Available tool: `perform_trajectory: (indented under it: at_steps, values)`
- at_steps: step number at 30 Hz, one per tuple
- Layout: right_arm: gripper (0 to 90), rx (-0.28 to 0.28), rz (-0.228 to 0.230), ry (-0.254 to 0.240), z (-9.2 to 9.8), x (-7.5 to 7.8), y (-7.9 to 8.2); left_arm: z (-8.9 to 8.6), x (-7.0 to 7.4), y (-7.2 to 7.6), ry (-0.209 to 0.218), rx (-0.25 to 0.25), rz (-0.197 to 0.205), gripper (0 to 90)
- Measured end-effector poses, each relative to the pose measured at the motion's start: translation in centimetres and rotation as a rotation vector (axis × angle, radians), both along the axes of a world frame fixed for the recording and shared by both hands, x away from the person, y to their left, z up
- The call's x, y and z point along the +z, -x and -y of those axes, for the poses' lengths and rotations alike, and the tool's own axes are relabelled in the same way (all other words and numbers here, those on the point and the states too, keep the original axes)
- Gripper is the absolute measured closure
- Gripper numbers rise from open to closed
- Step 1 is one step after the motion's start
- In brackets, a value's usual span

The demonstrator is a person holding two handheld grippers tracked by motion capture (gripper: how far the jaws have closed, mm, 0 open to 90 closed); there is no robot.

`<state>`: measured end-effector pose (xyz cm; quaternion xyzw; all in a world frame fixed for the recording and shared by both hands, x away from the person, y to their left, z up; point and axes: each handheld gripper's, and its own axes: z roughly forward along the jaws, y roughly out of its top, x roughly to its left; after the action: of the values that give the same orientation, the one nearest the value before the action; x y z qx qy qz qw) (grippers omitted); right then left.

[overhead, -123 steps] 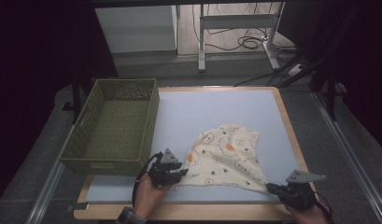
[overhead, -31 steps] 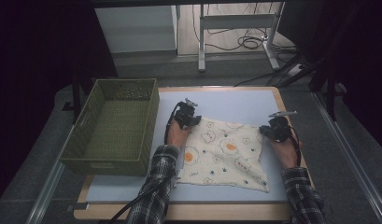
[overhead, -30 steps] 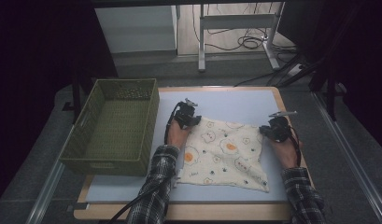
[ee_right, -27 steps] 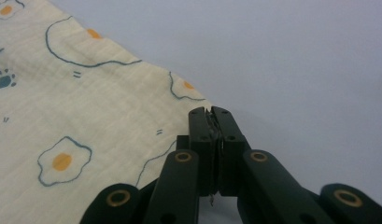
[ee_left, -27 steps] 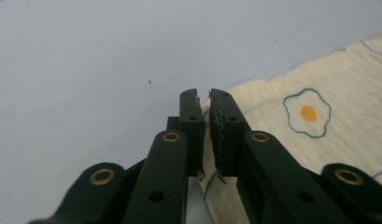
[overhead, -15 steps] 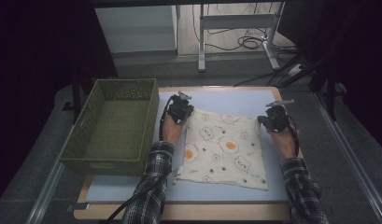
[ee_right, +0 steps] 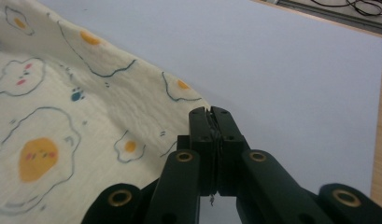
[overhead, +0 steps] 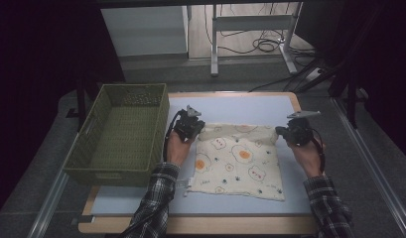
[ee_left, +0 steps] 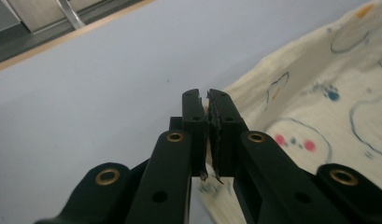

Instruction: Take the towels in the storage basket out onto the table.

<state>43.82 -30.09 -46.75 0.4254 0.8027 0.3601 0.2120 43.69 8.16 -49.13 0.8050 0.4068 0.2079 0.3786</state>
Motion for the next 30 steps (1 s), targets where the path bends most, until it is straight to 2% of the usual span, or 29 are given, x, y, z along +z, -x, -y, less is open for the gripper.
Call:
perform_trajectory:
  at_steps: [1, 4, 7, 8, 9, 11, 13, 15, 16, 22, 24, 25, 27, 30]
  values:
    - [88.4, 0.011, 0.003, -0.018, 0.4, 0.2, 0.9, -0.1, -0.1, 0.8, 0.001, 0.001, 0.004, 86.3]
    - [88.4, 0.021, 0.003, -0.029, 0.7, 0.3, 1.7, -0.4, -0.1, 1.7, 0.030, -0.006, -0.005, 86.2]
    - [88.4, 0.053, -0.004, -0.042, 1.0, 0.4, 3.6, -0.6, -0.4, 3.5, 0.055, -0.021, -0.014, 86.1]
    - [88.4, 0.053, -0.004, -0.042, 1.0, 0.4, 3.6, -0.6, -0.4, 3.5, 0.055, -0.021, -0.014, 86.1]
    - [88.4, 0.066, -0.008, -0.030, 0.9, 0.2, 4.4, -0.7, -0.6, 4.0, 0.050, -0.028, -0.018, 86.0]
    - [88.4, 0.070, -0.009, -0.029, 0.9, 0.1, 4.7, -0.8, -1.0, 4.9, 0.056, -0.040, -0.035, 85.9]
    - [88.4, 0.082, -0.011, -0.028, 0.9, 0.0, 5.7, -0.9, -1.3, 5.7, 0.046, -0.049, -0.047, 85.8]
    - [88.4, 0.096, -0.015, -0.033, 1.0, -0.1, 7.0, -1.1, -1.5, 6.8, 0.053, -0.067, -0.054, 85.8]
    - [88.4, 0.096, -0.015, -0.033, 1.0, -0.1, 7.0, -1.1, -1.5, 6.8, 0.053, -0.067, -0.054, 85.8]
    - [88.3, 0.128, -0.023, -0.029, 1.2, -0.6, 9.9, -0.8, -1.3, 9.7, 0.060, -0.111, -0.033, 85.6]
    - [88.3, 0.131, -0.025, -0.027, 1.2, -0.7, 10.3, -0.8, -1.2, 10.1, 0.057, -0.114, -0.026, 85.6]
    - [88.3, 0.138, -0.025, -0.029, 1.3, -0.8, 11.2, -0.9, -1.1, 10.5, 0.055, -0.118, -0.021, 85.6]
    - [88.3, 0.140, -0.024, -0.030, 1.4, -0.7, 11.5, -1.0, -0.9, 11.2, 0.057, -0.122, -0.013, 85.6]
    - [88.2, 0.154, -0.021, -0.036, 1.5, -0.7, 12.7, -1.2, -1.0, 12.0, 0.053, -0.131, -0.016, 85.5]
